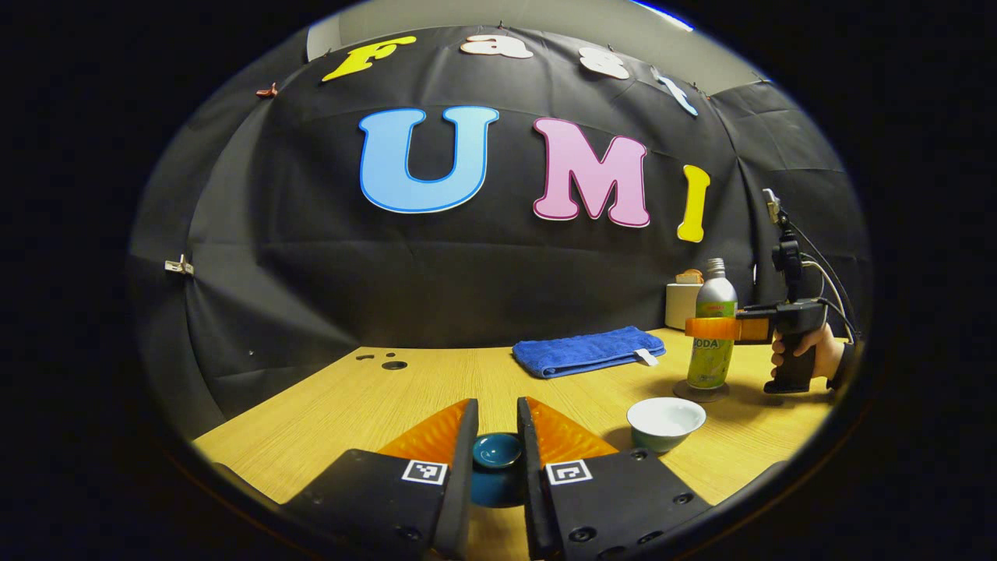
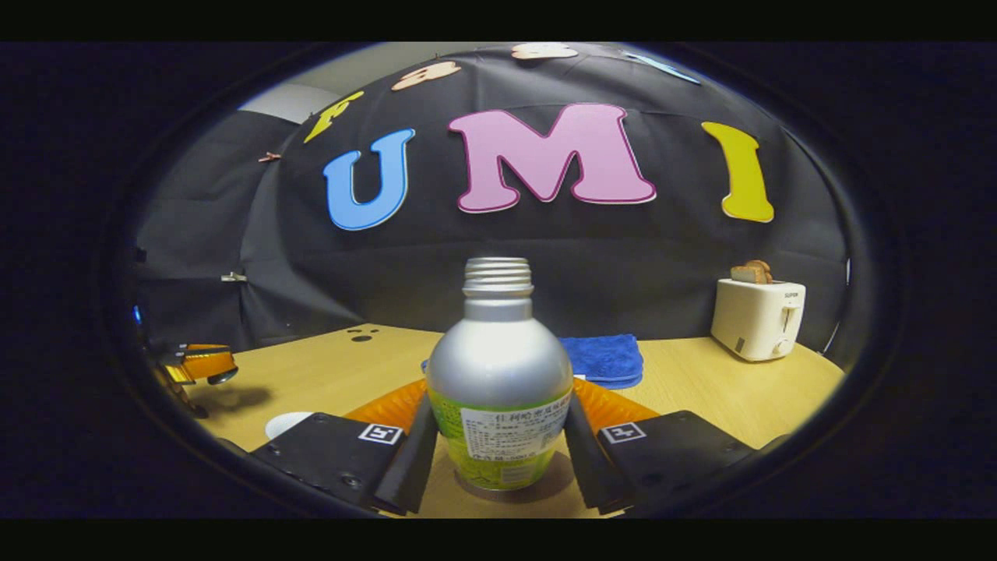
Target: Open the teacup lid with one hand, grasp the water bottle and pour water into the teacup with the other hand; after pouring, place the water bottle on the coaster and then close the teacup lid.
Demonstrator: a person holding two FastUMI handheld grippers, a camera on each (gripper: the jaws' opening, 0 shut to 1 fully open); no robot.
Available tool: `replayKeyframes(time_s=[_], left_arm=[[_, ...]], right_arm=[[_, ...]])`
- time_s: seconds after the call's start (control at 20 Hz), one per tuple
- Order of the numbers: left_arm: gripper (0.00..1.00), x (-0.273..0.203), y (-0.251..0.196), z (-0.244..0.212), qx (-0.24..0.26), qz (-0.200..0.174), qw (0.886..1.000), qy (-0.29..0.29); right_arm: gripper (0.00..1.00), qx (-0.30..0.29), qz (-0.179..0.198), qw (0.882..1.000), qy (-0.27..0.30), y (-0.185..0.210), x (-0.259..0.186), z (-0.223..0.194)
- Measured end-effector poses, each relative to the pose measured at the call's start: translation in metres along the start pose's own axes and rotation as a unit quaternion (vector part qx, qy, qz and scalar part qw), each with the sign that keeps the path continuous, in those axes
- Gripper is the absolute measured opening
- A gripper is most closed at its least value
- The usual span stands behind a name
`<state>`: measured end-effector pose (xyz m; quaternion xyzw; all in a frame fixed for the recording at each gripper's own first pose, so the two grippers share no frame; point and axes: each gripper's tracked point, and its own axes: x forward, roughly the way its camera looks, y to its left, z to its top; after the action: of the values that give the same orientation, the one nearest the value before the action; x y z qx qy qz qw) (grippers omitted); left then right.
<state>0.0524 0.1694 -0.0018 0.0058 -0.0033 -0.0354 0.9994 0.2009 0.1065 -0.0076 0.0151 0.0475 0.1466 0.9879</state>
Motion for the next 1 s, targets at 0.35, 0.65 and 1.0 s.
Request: replayKeyframes(time_s=[0.35, 0.65, 1.0], left_arm=[[0.32, -0.001, -0.001, 0.000, 0.000, 0.001, 1.000, 0.000], [0.32, -0.001, -0.001, 0.000, 0.001, 0.001, 1.000, 0.000], [0.32, -0.001, -0.001, -0.001, 0.000, 0.001, 1.000, 0.000]], right_arm=[[0.78, 0.005, -0.015, 1.000, 0.001, -0.005, 0.000, -0.008], [0.82, 0.022, -0.027, 0.999, 0.006, -0.012, -0.004, -0.010], [1.00, 0.026, -0.052, 0.998, 0.017, -0.010, -0.017, -0.013]])
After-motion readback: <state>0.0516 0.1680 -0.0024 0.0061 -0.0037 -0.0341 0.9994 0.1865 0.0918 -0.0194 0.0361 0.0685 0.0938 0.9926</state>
